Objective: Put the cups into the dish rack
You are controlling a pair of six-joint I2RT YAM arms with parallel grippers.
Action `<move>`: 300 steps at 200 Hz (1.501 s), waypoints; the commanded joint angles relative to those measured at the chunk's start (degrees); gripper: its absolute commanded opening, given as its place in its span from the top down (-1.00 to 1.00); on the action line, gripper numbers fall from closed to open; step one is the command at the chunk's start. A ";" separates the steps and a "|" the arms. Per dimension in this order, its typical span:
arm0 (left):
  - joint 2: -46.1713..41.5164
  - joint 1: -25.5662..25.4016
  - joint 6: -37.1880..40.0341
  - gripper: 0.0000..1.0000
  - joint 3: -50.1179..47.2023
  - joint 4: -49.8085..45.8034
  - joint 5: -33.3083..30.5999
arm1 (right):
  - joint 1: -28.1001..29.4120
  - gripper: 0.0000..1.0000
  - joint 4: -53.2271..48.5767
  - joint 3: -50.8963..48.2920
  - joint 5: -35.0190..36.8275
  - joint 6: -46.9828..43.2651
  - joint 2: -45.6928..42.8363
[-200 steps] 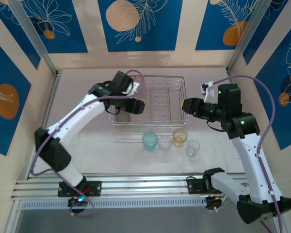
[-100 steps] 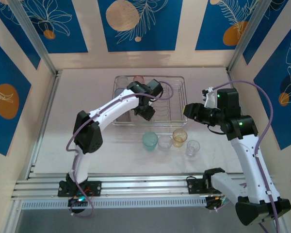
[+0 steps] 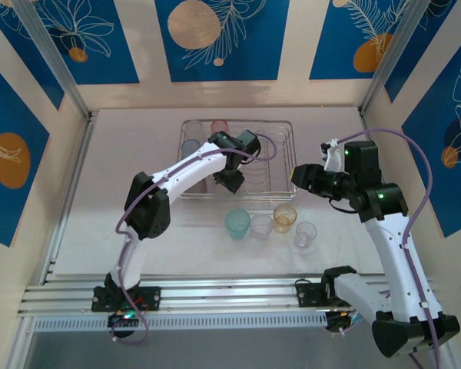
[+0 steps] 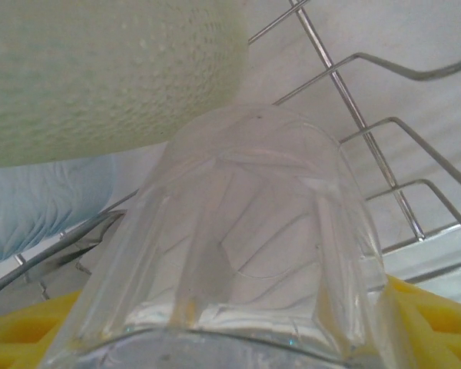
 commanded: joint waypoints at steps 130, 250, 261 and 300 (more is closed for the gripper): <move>0.35 2.34 1.62 -0.81 -5.38 4.14 3.24 | 3.68 0.13 -8.05 4.30 -0.35 -1.78 2.39; -4.80 1.97 2.43 -1.00 -6.10 5.45 5.52 | 30.31 0.08 -9.31 2.32 17.47 5.91 9.42; -5.57 1.94 2.35 -1.00 -6.10 5.52 5.27 | 31.33 0.08 -8.79 2.01 17.76 6.32 10.21; -8.26 1.64 1.91 -1.00 -5.43 5.50 4.93 | 33.75 0.08 -6.34 1.18 18.16 6.80 13.23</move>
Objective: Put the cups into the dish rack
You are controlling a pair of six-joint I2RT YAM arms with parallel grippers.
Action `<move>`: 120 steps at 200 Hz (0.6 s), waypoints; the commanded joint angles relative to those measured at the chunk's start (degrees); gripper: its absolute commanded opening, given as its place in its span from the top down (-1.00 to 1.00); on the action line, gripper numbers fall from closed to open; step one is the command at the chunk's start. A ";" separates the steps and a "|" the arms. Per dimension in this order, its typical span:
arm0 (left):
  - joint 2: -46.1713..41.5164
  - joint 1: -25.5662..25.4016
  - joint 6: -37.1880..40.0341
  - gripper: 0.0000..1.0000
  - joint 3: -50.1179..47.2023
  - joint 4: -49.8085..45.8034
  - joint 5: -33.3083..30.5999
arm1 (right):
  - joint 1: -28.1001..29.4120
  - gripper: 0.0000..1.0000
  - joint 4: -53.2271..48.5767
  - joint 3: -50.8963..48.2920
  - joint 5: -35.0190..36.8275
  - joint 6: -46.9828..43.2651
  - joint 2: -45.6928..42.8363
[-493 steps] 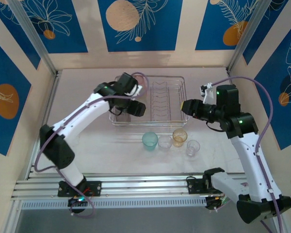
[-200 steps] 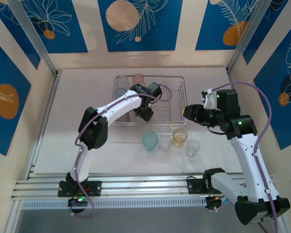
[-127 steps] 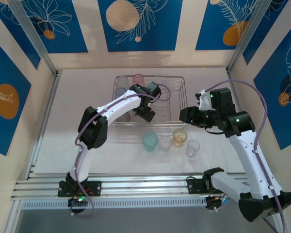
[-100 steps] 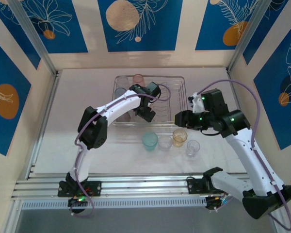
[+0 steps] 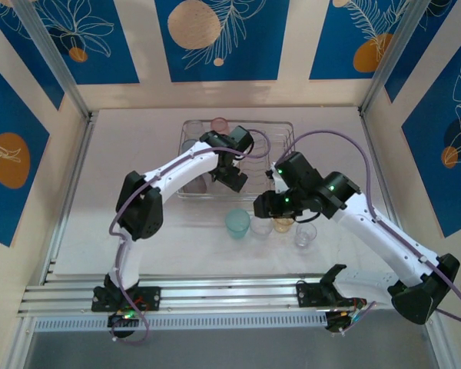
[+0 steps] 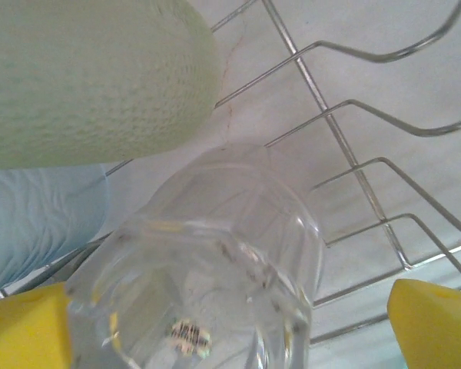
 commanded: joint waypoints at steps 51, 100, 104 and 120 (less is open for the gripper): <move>-6.94 -1.12 0.54 -0.99 4.15 -4.00 -2.95 | 4.08 0.11 6.23 -2.33 3.49 0.11 5.47; -18.37 -1.36 0.00 -1.00 -2.25 4.82 -8.22 | 5.08 0.13 6.63 -2.19 6.48 -1.36 10.90; -19.72 -1.35 0.25 -0.99 -3.65 6.48 -8.21 | 5.08 0.13 6.59 -2.18 6.79 -1.44 11.07; -25.56 -1.40 0.25 -1.00 -11.20 12.96 -8.62 | 5.16 0.13 6.05 -2.05 7.70 -1.36 11.39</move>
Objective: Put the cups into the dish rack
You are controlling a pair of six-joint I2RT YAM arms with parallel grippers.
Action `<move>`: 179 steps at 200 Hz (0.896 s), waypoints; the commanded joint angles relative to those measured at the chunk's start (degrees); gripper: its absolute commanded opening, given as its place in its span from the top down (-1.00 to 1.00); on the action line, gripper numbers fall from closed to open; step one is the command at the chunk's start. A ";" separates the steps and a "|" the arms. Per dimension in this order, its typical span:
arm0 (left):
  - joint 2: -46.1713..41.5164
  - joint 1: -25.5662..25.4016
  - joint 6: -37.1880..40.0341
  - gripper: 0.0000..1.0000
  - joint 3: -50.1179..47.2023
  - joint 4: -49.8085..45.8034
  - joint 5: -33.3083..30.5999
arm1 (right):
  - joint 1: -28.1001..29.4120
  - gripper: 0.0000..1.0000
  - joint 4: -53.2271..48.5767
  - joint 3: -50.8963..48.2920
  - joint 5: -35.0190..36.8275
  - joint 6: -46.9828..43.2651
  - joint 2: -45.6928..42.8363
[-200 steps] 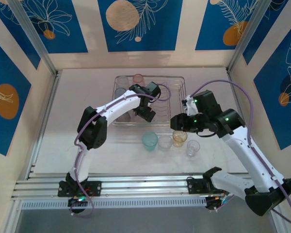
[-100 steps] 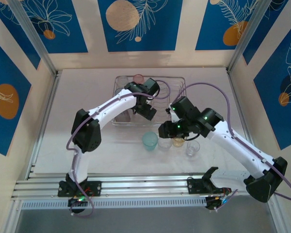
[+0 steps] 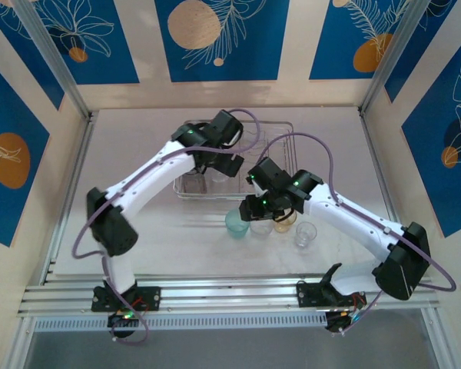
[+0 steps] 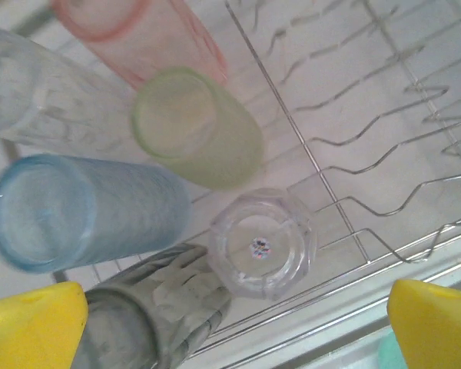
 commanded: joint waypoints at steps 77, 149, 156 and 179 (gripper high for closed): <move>-22.99 -2.06 -14.02 -0.57 -32.84 13.31 14.35 | -6.91 0.12 -6.42 -7.11 7.24 3.72 -16.80; -20.88 -4.21 -24.61 -0.36 -41.69 22.84 22.78 | -22.16 0.12 -5.27 -14.60 -3.52 2.51 -29.13; -19.83 -4.20 -24.77 -0.33 -41.42 22.80 23.48 | -23.37 0.12 -5.01 -14.55 -4.66 1.88 -28.95; -17.85 -4.89 -24.79 -0.31 -41.98 24.60 25.37 | -25.01 0.12 -3.68 -14.68 -6.41 1.07 -28.46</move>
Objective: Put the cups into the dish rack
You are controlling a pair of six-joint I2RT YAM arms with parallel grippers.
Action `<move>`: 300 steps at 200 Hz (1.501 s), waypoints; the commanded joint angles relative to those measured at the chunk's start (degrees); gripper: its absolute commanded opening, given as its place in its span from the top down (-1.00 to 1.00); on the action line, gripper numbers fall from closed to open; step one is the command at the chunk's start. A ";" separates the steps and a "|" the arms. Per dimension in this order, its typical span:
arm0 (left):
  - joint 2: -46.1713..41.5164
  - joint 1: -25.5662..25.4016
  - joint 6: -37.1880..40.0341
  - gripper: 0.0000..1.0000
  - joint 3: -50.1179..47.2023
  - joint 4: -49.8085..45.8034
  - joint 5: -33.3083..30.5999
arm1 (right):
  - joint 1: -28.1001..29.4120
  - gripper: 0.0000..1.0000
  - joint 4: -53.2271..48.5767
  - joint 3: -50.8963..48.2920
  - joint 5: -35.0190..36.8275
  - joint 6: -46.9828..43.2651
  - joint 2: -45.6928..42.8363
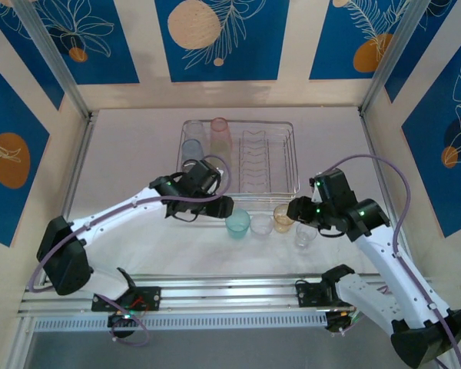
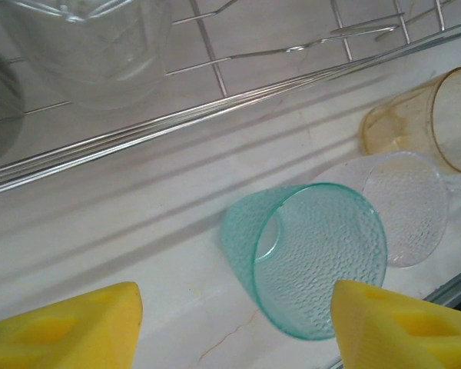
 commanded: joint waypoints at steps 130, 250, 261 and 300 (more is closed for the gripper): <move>15.11 -2.99 0.81 0.14 4.30 0.92 3.87 | -3.54 0.12 4.79 -0.24 -6.14 -4.71 4.45; 5.42 -3.04 0.08 1.00 -1.65 3.42 2.27 | -5.82 0.13 4.75 0.08 -5.32 -7.24 3.33; 0.97 -2.95 -0.75 1.00 -5.30 7.78 2.35 | -5.95 0.12 4.79 0.67 -4.31 -8.60 3.14; -12.25 -2.89 -2.29 1.00 -14.24 25.88 6.57 | -7.05 0.07 6.87 5.22 -2.72 -14.77 3.19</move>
